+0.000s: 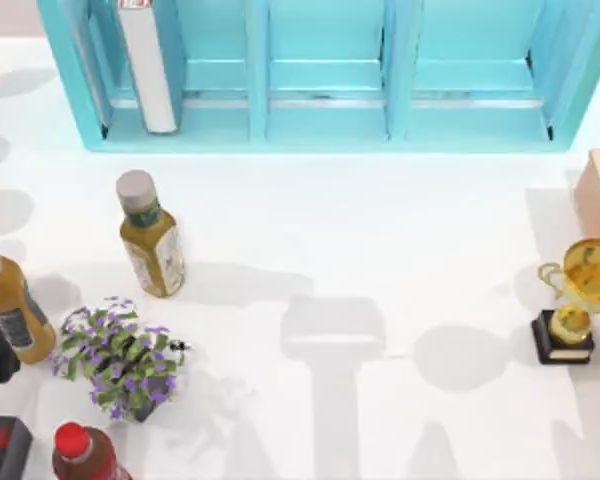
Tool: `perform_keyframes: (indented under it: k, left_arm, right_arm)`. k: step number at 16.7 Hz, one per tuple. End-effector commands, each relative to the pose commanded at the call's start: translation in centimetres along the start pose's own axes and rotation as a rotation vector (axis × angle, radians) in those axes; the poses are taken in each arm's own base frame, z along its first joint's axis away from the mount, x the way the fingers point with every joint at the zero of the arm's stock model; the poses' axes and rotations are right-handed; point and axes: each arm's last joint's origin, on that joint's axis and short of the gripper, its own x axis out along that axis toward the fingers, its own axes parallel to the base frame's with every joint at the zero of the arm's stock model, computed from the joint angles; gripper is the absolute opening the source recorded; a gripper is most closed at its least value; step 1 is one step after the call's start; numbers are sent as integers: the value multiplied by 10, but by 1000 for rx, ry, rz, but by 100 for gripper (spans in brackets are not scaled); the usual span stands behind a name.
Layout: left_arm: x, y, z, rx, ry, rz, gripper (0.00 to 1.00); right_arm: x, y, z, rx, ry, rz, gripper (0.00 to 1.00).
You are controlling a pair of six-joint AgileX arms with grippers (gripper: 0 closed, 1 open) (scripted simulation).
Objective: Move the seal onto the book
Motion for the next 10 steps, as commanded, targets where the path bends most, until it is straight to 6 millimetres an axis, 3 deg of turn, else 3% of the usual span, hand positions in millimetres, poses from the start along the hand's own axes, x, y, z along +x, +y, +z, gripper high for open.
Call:
perform_keyframes:
  k: [4,7,10]
  left_arm:
    - [1,-1,5,-3,0,-2,100]
    - [6,-3,25,-9,10,-8,100]
    - [25,-7,50,-13,51,-16,100]
  right_arm:
    - [0,0,0,0,0,0,100]
    - [0,0,0,0,0,0,100]
    - [0,0,0,0,0,0,100]
